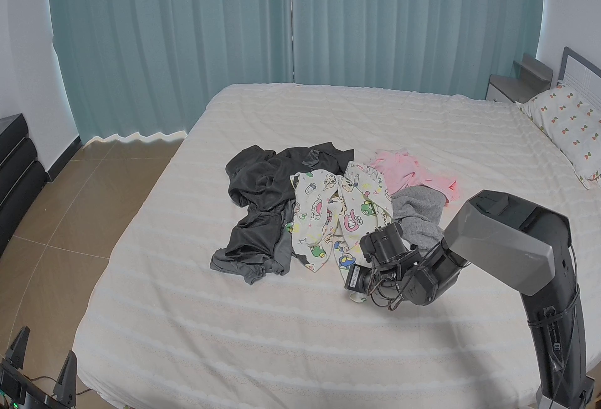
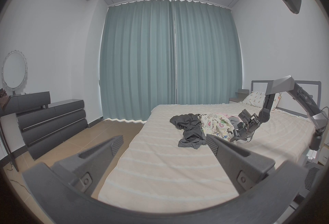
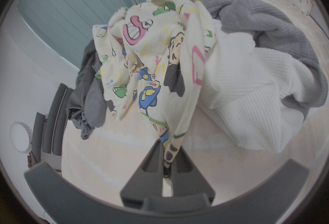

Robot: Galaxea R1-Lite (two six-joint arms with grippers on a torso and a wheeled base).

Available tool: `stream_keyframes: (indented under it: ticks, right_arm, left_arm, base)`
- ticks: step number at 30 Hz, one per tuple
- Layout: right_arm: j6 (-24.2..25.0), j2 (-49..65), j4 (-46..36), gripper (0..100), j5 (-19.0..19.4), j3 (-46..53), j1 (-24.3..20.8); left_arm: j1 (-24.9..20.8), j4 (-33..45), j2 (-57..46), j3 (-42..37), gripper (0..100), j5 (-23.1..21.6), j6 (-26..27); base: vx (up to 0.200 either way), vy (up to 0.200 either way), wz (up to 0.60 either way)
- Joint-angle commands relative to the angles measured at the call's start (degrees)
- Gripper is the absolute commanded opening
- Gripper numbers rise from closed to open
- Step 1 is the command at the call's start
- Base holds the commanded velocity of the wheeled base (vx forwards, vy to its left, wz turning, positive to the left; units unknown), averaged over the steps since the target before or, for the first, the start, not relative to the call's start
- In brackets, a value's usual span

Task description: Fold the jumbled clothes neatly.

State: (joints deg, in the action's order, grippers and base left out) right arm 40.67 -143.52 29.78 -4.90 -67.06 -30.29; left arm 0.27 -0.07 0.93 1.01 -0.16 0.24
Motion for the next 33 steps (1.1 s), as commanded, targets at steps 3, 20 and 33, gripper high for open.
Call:
stream_keyframes:
  ticks: [3,20,33]
  right_arm:
    - [0.11,13.35,16.01,0,3.41,18.54,-0.47]
    - [-1.29,41.92,31.30,0,4.55,35.77,-2.05]
    - [-5.42,53.17,19.70,0,6.66,18.11,-2.75]
  left_arm:
    - [0.00,-0.01,-0.93,-1.01,100,-0.02,0.02]
    - [0.00,-0.19,-0.93,-1.01,100,-0.02,1.69]
    - [-0.71,-1.25,26.58,27.46,100,-8.72,-10.09]
  base:
    - [0.000,0.000,0.00]
    - [0.000,0.000,0.00]
    - [0.000,0.000,0.00]
